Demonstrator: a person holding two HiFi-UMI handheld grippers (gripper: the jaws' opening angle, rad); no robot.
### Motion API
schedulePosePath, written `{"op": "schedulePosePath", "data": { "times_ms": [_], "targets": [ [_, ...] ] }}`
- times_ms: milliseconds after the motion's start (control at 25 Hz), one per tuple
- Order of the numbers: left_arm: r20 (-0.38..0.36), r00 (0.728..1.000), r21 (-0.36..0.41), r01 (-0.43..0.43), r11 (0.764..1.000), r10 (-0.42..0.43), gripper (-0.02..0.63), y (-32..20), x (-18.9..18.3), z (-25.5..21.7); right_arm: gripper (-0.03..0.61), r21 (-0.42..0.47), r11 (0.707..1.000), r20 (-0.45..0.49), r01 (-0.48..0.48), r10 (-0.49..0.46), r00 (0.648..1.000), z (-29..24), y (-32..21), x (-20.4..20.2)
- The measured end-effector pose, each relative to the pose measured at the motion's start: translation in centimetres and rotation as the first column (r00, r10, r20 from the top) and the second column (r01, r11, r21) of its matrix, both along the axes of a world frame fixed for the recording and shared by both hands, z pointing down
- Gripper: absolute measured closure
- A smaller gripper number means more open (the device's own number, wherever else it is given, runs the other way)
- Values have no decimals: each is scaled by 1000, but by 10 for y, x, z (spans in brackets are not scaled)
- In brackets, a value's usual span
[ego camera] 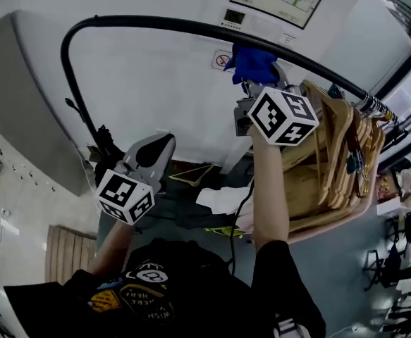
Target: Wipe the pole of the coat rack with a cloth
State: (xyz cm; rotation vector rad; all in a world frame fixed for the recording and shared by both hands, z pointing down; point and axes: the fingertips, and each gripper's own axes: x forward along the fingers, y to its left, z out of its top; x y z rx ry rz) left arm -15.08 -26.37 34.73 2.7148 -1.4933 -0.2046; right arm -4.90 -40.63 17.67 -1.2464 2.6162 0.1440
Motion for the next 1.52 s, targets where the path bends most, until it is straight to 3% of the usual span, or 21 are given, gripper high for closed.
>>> {"op": "schedulePosePath", "data": {
  "times_ms": [120,240,440,640,840,960,1160,1520],
  "targets": [
    [7,991,40,-137,990,137,612,-20,56,-11,543,-22,987,15,-162,162,987,2,-9,91],
    [10,966,70,-257,964,257,612,-34,116,-24,543,-50,954,72,-295,298,952,1,-11,168],
    [18,913,84,-408,909,407,612,-30,190,-30,545,8,926,40,-377,376,926,7,24,214],
    [15,899,15,-437,899,437,612,-18,208,5,546,17,938,-15,-345,345,938,78,84,204],
    [18,939,-48,-342,938,343,612,-8,179,45,548,-127,954,-80,-272,263,961,187,116,166],
    [34,962,-60,-267,962,270,612,-2,154,59,548,-220,953,-74,-209,197,978,228,126,145],
    [47,979,-87,-193,977,198,612,7,128,75,548,-271,954,-62,-126,113,992,254,134,117],
    [29,980,-85,-193,978,196,612,26,113,76,548,-262,965,-85,-27,5,996,262,141,78]
  ]
}}
